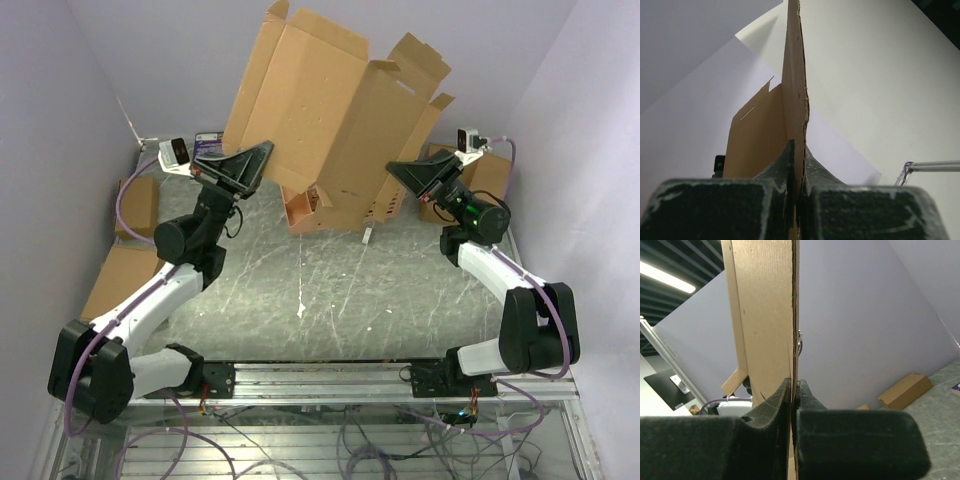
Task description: Fold the paper box
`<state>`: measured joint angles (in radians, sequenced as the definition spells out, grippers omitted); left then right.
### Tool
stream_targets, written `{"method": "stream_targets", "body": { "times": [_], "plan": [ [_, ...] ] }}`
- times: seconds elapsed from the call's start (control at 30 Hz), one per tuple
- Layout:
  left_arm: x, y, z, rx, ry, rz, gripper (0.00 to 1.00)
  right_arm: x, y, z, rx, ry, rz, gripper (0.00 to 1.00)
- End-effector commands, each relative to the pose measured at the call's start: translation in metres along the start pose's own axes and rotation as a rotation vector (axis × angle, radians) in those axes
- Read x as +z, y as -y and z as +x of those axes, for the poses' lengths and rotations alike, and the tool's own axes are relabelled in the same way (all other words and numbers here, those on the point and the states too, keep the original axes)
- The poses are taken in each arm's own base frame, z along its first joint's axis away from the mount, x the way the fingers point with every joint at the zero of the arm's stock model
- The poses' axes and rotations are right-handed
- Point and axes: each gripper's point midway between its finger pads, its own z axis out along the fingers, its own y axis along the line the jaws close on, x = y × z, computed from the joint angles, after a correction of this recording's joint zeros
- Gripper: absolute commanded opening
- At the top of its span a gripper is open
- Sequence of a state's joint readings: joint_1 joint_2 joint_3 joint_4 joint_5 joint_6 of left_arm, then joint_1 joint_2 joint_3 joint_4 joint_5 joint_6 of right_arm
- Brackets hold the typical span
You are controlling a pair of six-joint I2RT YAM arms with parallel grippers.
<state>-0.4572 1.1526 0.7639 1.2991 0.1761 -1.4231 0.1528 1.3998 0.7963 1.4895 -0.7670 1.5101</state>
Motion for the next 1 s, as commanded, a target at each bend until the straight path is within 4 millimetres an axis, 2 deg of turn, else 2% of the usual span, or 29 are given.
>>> {"method": "stream_targets", "body": {
  "times": [0.0,0.3,0.63,0.83,0.97],
  "plan": [
    [0.012,0.022,0.008,-0.055,-0.004,0.091,0.07,0.005,-0.02,-0.001,-0.067,-0.013,-0.079,0.0],
    [0.02,-0.005,0.044,-0.156,-0.067,0.02,0.07,0.004,-0.019,-0.007,-0.058,0.008,-0.086,0.0],
    [0.018,-0.038,0.082,-0.284,-0.101,-0.096,0.07,0.0,-0.013,-0.01,-0.04,0.032,-0.067,0.0],
    [0.022,-0.036,0.082,-0.303,-0.08,-0.06,0.07,-0.003,-0.011,-0.011,-0.023,0.052,-0.051,0.0],
    [0.019,-0.031,0.067,-0.281,-0.009,-0.035,0.07,-0.006,-0.011,-0.011,-0.048,0.053,-0.037,0.02]
  ]
}}
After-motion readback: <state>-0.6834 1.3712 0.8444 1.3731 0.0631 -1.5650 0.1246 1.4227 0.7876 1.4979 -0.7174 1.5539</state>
